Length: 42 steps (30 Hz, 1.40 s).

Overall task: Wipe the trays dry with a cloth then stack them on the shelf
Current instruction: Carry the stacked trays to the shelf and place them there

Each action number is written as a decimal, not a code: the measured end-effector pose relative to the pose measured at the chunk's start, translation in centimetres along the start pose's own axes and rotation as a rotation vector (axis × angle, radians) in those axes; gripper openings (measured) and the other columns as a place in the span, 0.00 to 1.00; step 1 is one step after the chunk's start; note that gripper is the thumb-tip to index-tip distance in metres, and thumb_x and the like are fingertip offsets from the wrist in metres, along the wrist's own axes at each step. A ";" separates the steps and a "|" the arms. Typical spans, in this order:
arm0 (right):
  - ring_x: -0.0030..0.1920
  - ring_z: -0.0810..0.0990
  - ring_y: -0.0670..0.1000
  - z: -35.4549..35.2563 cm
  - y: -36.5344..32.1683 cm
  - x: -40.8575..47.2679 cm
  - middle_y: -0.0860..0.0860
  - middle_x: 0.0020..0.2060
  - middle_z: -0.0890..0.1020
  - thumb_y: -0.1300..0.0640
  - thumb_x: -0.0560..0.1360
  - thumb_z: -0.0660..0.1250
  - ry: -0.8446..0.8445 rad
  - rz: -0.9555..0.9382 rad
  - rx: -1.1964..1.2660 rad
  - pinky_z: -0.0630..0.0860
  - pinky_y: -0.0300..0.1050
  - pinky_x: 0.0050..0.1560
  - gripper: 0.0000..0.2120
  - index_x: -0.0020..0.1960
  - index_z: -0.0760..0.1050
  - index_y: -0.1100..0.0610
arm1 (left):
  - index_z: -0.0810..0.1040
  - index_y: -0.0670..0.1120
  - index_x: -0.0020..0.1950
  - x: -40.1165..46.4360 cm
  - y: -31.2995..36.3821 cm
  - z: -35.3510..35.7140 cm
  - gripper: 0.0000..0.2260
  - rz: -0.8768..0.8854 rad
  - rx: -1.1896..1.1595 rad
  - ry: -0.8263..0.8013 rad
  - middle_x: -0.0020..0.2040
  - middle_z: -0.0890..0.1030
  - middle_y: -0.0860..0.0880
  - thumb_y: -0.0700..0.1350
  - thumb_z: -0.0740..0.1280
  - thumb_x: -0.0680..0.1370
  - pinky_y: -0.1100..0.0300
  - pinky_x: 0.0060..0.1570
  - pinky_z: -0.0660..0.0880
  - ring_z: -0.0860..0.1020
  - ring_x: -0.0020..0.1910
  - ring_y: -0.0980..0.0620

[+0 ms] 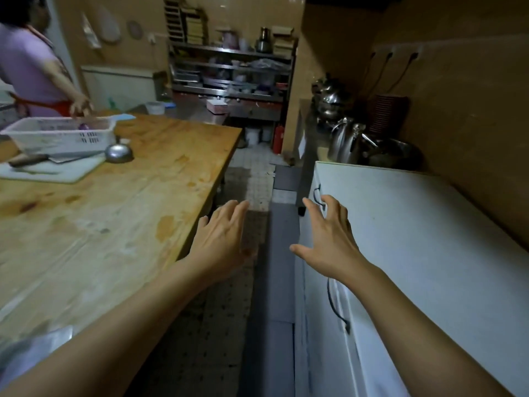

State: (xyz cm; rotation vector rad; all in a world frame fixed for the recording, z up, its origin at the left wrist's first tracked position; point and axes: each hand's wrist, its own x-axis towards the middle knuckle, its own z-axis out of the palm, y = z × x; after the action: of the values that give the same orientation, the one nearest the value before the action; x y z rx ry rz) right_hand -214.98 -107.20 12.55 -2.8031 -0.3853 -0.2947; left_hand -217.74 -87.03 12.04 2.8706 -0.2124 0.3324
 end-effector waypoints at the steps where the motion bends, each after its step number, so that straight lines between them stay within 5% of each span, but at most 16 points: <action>1: 0.74 0.46 0.58 0.6 0.0 2.0 0.52 0.73 0.46 0.43 0.69 0.71 -0.001 -0.002 -0.009 0.57 0.55 0.73 0.44 0.76 0.48 0.49 | 0.47 0.51 0.76 1.9 -0.7 0.5 0.40 0.006 0.008 0.006 0.75 0.54 0.49 0.58 0.67 0.73 0.49 0.67 0.60 0.59 0.72 0.48; 19: 0.74 0.45 0.57 6.6 5.1 37.2 0.50 0.73 0.44 0.44 0.69 0.72 0.060 0.091 0.003 0.57 0.55 0.72 0.45 0.76 0.48 0.49 | 0.48 0.49 0.76 38.6 -10.2 5.0 0.40 0.193 -0.025 0.019 0.74 0.57 0.50 0.56 0.68 0.73 0.48 0.69 0.60 0.57 0.73 0.49; 42: 0.74 0.43 0.57 16.7 21.0 85.5 0.49 0.74 0.43 0.44 0.69 0.71 -0.056 -0.007 0.015 0.56 0.55 0.72 0.46 0.76 0.46 0.48 | 0.48 0.48 0.77 85.5 -19.9 16.3 0.39 0.002 -0.021 -0.054 0.76 0.54 0.49 0.54 0.68 0.74 0.49 0.71 0.56 0.55 0.74 0.49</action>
State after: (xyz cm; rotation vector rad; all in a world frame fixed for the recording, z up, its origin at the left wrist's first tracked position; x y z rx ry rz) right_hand -125.58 -101.51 11.89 -2.8008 -0.4086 -0.2148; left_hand -128.57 -81.95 12.92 2.8612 -0.2273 0.2510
